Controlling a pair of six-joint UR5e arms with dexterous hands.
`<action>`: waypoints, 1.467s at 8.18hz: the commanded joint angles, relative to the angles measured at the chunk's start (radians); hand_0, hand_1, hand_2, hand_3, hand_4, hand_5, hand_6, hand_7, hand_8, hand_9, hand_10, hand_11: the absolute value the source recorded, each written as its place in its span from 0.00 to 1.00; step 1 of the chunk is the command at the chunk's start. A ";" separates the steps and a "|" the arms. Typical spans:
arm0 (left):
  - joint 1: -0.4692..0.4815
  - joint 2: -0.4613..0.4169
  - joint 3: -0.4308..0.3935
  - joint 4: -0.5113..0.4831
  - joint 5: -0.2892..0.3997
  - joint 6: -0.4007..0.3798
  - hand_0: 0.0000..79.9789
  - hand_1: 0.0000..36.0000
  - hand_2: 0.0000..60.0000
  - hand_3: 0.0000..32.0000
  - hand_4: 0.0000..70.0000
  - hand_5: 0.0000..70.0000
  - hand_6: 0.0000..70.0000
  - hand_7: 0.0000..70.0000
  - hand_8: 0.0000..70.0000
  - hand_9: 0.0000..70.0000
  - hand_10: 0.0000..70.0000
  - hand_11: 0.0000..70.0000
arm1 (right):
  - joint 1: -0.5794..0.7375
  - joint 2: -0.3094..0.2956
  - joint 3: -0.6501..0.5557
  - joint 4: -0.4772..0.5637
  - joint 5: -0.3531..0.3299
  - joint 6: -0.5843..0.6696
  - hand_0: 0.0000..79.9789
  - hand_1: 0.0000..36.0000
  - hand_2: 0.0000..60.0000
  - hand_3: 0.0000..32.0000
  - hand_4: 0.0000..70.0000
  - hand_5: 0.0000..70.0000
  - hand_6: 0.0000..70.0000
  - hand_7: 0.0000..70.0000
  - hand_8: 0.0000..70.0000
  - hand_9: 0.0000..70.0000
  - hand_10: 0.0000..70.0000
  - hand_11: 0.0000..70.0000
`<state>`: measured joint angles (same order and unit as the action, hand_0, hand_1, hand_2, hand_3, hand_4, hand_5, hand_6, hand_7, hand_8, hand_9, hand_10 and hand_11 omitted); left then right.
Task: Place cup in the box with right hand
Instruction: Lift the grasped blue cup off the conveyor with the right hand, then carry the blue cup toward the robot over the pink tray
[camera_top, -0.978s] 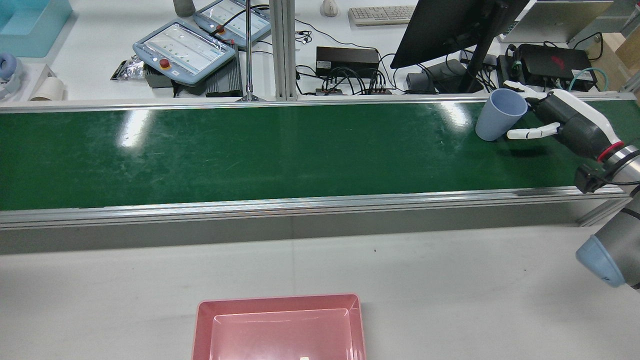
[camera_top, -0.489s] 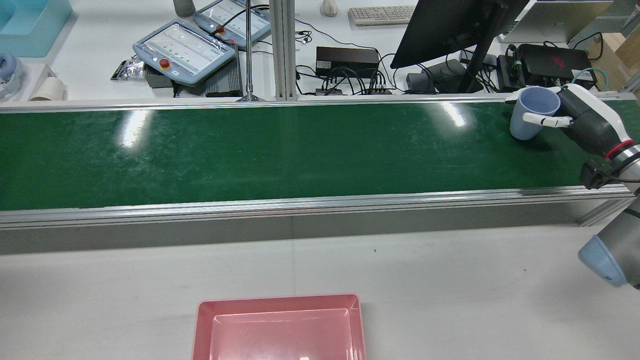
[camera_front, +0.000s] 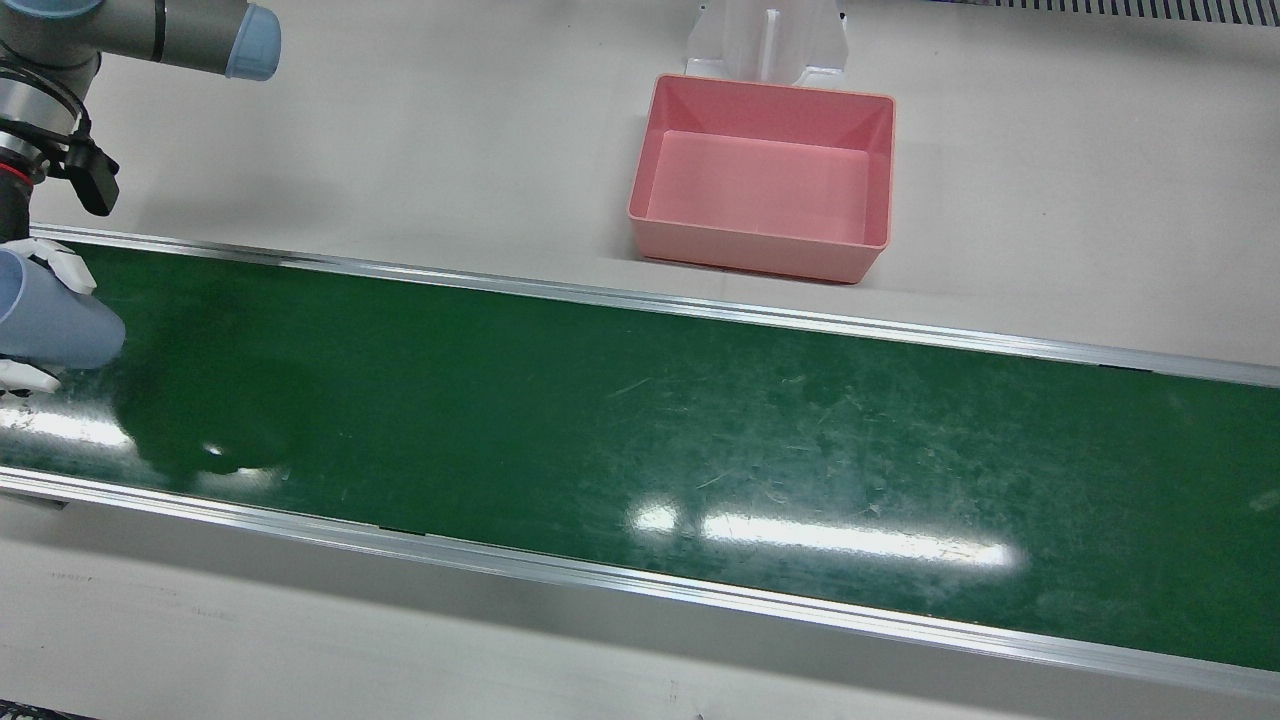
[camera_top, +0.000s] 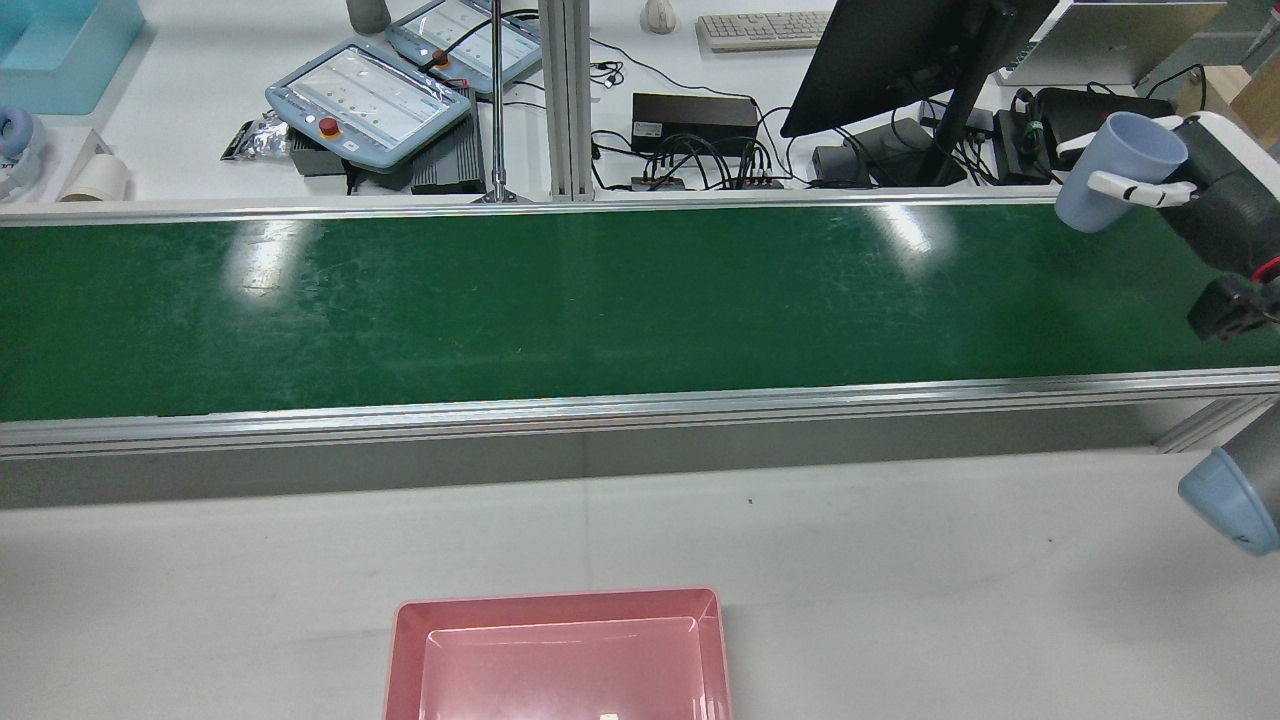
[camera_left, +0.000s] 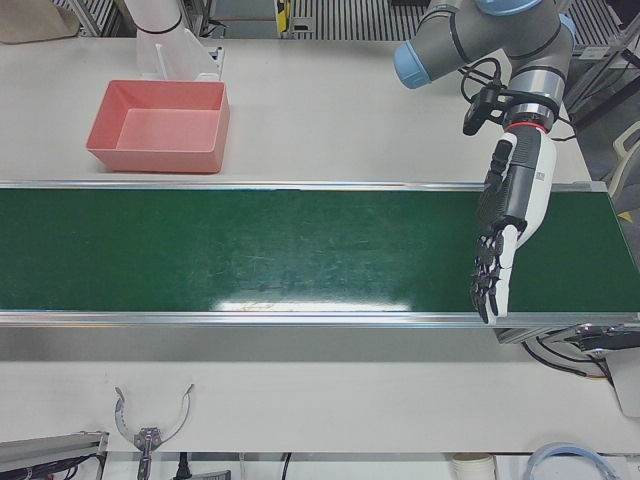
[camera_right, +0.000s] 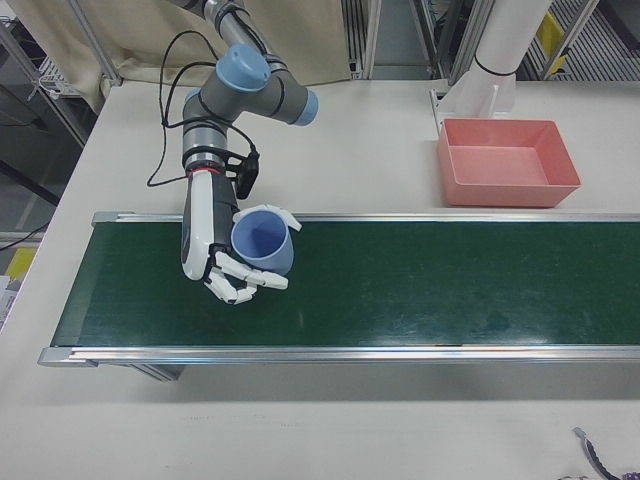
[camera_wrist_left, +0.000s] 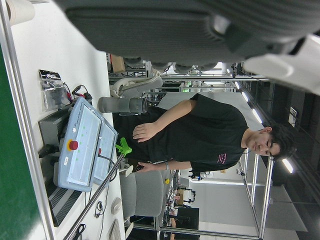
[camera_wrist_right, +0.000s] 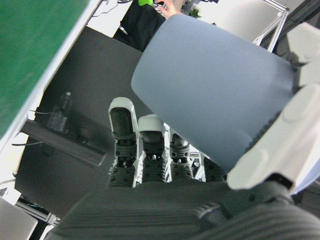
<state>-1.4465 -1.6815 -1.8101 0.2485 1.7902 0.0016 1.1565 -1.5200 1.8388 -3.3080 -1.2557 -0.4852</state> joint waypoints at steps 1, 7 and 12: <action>0.000 0.000 0.002 -0.001 0.000 0.000 0.00 0.00 0.00 0.00 0.00 0.00 0.00 0.00 0.00 0.00 0.00 0.00 | 0.000 0.003 0.253 -0.095 -0.001 0.010 0.55 0.42 0.87 0.00 0.53 0.14 0.49 1.00 0.69 1.00 0.44 0.64; 0.000 0.000 0.000 0.000 0.000 0.000 0.00 0.00 0.00 0.00 0.00 0.00 0.00 0.00 0.00 0.00 0.00 0.00 | -0.586 0.066 0.617 -0.263 0.143 -0.269 0.59 0.39 0.62 0.00 0.65 0.08 0.25 1.00 0.29 0.58 0.19 0.29; 0.000 -0.001 0.000 0.000 0.000 0.000 0.00 0.00 0.00 0.00 0.00 0.00 0.00 0.00 0.00 0.00 0.00 0.00 | -0.978 0.155 0.613 -0.252 0.282 -0.464 0.58 0.38 0.44 0.00 0.31 0.06 0.14 0.59 0.04 0.16 0.06 0.11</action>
<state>-1.4465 -1.6821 -1.8100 0.2485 1.7908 0.0015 0.3001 -1.3826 2.4559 -3.5666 -1.0026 -0.8952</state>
